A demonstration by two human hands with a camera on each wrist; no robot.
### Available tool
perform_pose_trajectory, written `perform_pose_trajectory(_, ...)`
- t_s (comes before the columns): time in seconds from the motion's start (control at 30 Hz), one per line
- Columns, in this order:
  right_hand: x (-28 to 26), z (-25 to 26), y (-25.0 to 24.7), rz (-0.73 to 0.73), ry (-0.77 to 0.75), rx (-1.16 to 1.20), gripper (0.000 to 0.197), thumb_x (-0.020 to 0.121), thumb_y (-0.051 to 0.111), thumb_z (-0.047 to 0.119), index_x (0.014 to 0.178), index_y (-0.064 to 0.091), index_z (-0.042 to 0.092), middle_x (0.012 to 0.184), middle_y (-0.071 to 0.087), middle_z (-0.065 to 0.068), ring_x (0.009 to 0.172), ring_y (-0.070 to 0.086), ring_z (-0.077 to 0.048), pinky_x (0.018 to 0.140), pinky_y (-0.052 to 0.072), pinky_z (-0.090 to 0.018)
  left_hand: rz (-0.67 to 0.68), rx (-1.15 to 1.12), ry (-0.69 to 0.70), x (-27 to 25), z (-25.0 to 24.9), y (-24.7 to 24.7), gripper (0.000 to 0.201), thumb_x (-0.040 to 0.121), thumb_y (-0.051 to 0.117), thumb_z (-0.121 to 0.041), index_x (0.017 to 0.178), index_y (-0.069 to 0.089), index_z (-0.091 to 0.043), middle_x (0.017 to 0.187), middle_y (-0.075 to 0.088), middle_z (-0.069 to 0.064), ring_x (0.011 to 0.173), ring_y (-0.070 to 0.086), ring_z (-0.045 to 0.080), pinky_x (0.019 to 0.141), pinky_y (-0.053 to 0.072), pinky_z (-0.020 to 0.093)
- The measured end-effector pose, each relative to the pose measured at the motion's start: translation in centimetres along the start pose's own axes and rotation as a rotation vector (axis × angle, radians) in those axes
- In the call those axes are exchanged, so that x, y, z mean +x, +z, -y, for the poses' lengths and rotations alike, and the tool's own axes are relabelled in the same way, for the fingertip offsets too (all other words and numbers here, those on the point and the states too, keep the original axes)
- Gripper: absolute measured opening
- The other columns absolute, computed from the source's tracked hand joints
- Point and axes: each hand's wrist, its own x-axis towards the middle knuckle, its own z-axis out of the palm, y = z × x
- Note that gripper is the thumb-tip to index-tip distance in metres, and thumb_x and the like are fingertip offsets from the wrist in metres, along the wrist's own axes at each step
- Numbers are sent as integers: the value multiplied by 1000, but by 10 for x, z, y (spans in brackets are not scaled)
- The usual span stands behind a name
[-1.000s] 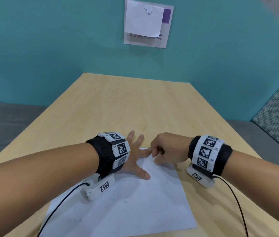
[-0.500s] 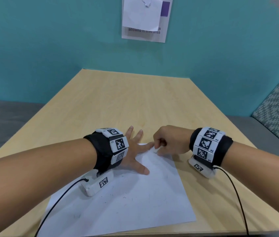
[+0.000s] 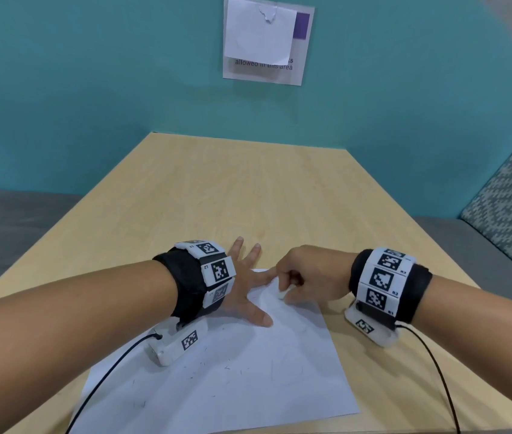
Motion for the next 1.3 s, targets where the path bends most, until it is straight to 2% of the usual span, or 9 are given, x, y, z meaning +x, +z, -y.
perform_pose_trajectory(0.17,3,-13,-7,-45,64,-4,12,82,70,26,88,67,16,66,52,11,58,46,-6,56,36,-18,-31,21,-1,6,-2,-2,105,75,56,-81,152,-10,-52,163,-26,2,144,-32,38,110,-11,67)
perform_pose_trajectory(0.33,0,-11,-6,-54,77,-4,10,82,68,25,85,65,17,66,52,11,59,47,-7,57,37,-20,14,2,38,15,-9,-7,102,76,57,-80,148,-12,-59,162,-27,3,144,-32,39,110,-10,68)
perform_pose_trajectory(0.5,-5,17,11,23,-65,3,14,83,67,25,92,65,15,68,52,12,58,47,-4,57,38,-19,-19,-40,38,14,-5,3,84,74,55,-82,148,25,-55,162,-26,5,143,-34,39,111,-11,66)
perform_pose_trajectory(0.63,-1,3,-6,-19,21,-10,7,83,68,25,86,64,20,67,51,13,58,47,-4,57,36,-19,11,-36,32,14,-6,-1,97,73,55,-84,148,-2,-61,162,-28,4,142,-34,41,109,-11,69)
perform_pose_trajectory(0.8,-4,20,7,54,-75,-15,15,84,67,24,95,66,14,67,50,14,58,47,-2,56,36,-16,-1,-42,36,12,-6,0,86,75,55,-82,148,19,-57,161,-29,7,141,-36,41,109,-12,68)
perform_pose_trajectory(0.93,-2,-4,-10,-25,46,-29,7,83,68,24,86,65,18,68,51,13,60,47,-4,58,36,-18,0,-45,24,11,-6,-1,101,73,55,-84,147,-9,-61,162,-26,6,143,-33,41,109,-11,69)
perform_pose_trajectory(1.1,-7,7,4,30,-32,5,7,83,68,25,86,63,20,68,52,13,59,47,-4,57,38,-18,-17,-44,25,13,-5,1,99,72,55,-85,147,-4,-62,162,-26,6,142,-34,42,108,-11,70)
perform_pose_trajectory(1.23,-5,-11,-10,-38,52,-4,7,82,69,23,86,66,18,68,53,11,60,47,-5,58,36,-18,-31,-48,23,10,-5,1,102,72,53,-86,144,-15,-63,163,-24,6,144,-31,41,109,-9,69)
perform_pose_trajectory(1.3,-6,-6,-6,-24,28,-8,7,82,68,22,86,65,18,69,55,9,60,48,-7,59,38,-19,-28,-39,18,10,-5,0,101,72,53,-86,144,-14,-63,163,-25,6,143,-32,41,109,-9,70)
